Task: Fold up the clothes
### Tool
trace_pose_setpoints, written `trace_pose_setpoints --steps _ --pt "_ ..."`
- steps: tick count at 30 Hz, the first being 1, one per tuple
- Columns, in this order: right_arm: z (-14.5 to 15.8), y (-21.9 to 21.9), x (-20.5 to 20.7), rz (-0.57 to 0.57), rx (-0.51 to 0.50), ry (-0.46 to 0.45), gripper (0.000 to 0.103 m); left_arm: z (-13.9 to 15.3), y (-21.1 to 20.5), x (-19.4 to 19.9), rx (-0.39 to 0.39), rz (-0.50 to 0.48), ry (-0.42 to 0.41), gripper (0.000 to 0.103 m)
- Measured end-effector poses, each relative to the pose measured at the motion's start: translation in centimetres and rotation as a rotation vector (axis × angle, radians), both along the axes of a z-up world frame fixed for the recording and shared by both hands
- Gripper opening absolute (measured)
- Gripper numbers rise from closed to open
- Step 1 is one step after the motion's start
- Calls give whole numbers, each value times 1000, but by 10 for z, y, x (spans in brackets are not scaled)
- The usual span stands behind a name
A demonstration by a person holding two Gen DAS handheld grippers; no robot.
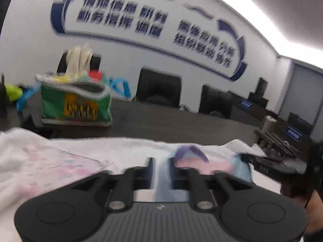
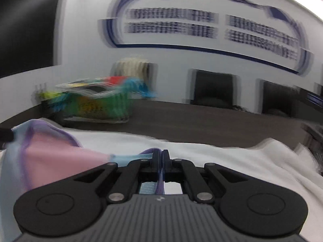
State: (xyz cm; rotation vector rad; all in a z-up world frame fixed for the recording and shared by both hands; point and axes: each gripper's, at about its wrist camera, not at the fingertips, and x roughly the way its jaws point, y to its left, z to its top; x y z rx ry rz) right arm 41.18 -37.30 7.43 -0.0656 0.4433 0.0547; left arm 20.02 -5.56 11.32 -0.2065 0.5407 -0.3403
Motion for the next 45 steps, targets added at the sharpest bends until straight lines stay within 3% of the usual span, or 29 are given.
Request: trace_pose_setpoints --steps 2,5,6,7,8,11,16,22,27,33,34,35,36,38,40,42,45 --pt "-11 -8 12 -70 -20 41 5 -12 -7 4 5 -27 59 34" --pt "-15 -19 -2 -79 -20 53 11 -20 -1 -38 -1 -146 47 44" --pt "-16 -22 -7 -82 -19 57 34 -21 5 -57 6 -183 40 50" --pt "-18 -26 -11 -86 -19 60 66 -22 12 -76 12 -205 31 53" --pt "-11 -26 -30 -59 -17 23 73 -24 20 -97 17 -214 19 57" --pt "4 -23 -92 64 -29 -39 74 -34 39 -157 13 -261 -31 70" --pt "5 -12 -180 208 -26 -49 78 -64 55 -216 13 -317 -54 71" --pt "-14 -7 -245 208 50 -11 78 -90 68 -245 105 -309 -20 71" --pt "-32 -3 -280 210 84 52 78 -100 64 -248 99 -378 -16 71" --pt "-51 11 -309 318 113 126 78 -103 39 -247 160 -418 -24 69" --pt "-55 14 -310 329 119 142 78 -104 36 -245 171 -405 -17 66" --pt "-60 17 -312 340 126 157 78 -105 35 -243 173 -395 -7 51" --pt "-64 20 -312 347 123 163 78 -105 34 -241 169 -390 3 27" --pt "-72 26 -311 357 117 173 68 -107 37 -237 146 -366 22 1" --pt "-78 32 -307 368 126 192 37 -109 45 -234 118 -313 35 1" --pt "-85 37 -298 369 137 228 20 -110 56 -234 94 -246 51 0" --pt "-92 43 -294 341 126 274 10 -106 79 -242 44 -177 68 0"
